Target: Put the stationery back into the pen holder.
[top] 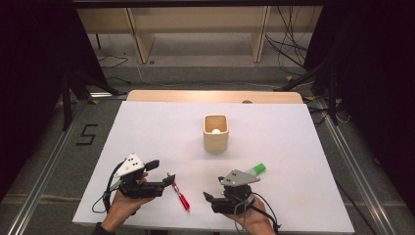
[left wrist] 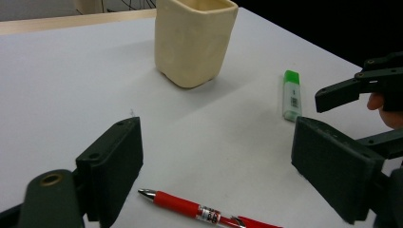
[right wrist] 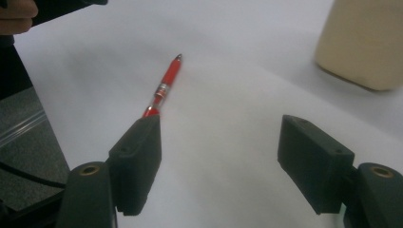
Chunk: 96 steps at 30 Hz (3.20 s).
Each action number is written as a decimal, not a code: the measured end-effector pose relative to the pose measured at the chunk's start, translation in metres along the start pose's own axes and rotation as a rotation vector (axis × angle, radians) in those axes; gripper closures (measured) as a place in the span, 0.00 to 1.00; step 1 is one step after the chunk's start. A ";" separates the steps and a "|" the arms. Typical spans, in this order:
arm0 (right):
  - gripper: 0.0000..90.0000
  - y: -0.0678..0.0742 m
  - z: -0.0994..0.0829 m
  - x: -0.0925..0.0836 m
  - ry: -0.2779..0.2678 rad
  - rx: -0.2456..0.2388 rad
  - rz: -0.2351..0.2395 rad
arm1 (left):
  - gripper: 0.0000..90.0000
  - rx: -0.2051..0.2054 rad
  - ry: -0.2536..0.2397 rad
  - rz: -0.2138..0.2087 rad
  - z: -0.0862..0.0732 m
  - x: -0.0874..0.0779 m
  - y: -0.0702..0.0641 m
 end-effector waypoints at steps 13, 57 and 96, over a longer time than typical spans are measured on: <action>0.40 0.033 0.012 0.037 0.072 -0.070 0.047 | 0.19 0.001 -0.006 0.021 -0.003 -0.006 0.003; 0.50 0.062 0.018 0.089 0.210 -0.130 0.090 | 0.17 -0.038 -0.048 0.082 -0.005 -0.016 0.018; 0.89 0.067 0.018 0.099 0.269 -0.103 -0.012 | 0.17 -0.045 -0.066 0.103 -0.003 -0.017 0.018</action>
Point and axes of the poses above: each handheld gripper's, and its own axes: x roughly forward along the jaws, z roughly out of its top, y roughly to its left, the point moved 5 cm from there along x, roughly forward along the jaws, and after that the axes turned 9 degrees about -z, right-handed, at the moved point
